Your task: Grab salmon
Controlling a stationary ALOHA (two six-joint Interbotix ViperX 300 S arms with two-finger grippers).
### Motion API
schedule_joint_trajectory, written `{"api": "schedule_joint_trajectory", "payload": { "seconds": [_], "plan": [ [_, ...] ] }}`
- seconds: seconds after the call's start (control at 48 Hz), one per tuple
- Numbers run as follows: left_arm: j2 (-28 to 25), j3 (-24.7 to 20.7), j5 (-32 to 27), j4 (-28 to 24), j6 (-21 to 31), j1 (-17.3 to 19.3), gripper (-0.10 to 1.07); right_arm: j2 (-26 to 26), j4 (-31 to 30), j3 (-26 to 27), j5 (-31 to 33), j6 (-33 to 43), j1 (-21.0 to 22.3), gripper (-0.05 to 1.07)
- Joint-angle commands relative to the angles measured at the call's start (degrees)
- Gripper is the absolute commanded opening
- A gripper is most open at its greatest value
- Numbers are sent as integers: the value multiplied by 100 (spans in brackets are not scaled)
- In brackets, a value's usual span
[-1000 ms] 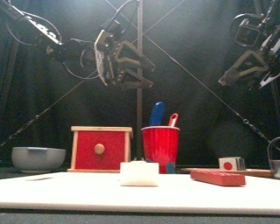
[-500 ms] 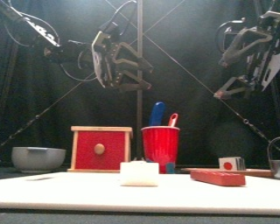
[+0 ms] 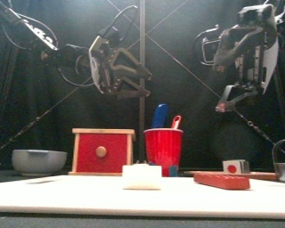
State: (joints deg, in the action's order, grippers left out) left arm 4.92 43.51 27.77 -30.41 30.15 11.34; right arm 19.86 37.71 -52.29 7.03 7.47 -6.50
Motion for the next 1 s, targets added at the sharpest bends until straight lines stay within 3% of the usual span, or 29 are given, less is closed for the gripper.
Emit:
{"api": "schedule_joint_trajectory", "payload": {
  "seconds": [0.0, 0.5, 0.75, 0.979],
  "plan": [
    [158, -18, 53, 18, -9, 0, 97, -123, 35, 237, 35, 158, -26, 104],
    [431, 334, 53, 9, -18, 70, 97, -694, -624, 360, 246, 1872, 176, 104],
    [431, 387, 53, 9, -18, 88, 97, -1037, -1661, 712, 765, 2769, 325, 104],
    [431, 448, 53, 18, -18, 97, 97, -1160, -2909, 976, 905, 4166, 272, 104]
  ]
}}
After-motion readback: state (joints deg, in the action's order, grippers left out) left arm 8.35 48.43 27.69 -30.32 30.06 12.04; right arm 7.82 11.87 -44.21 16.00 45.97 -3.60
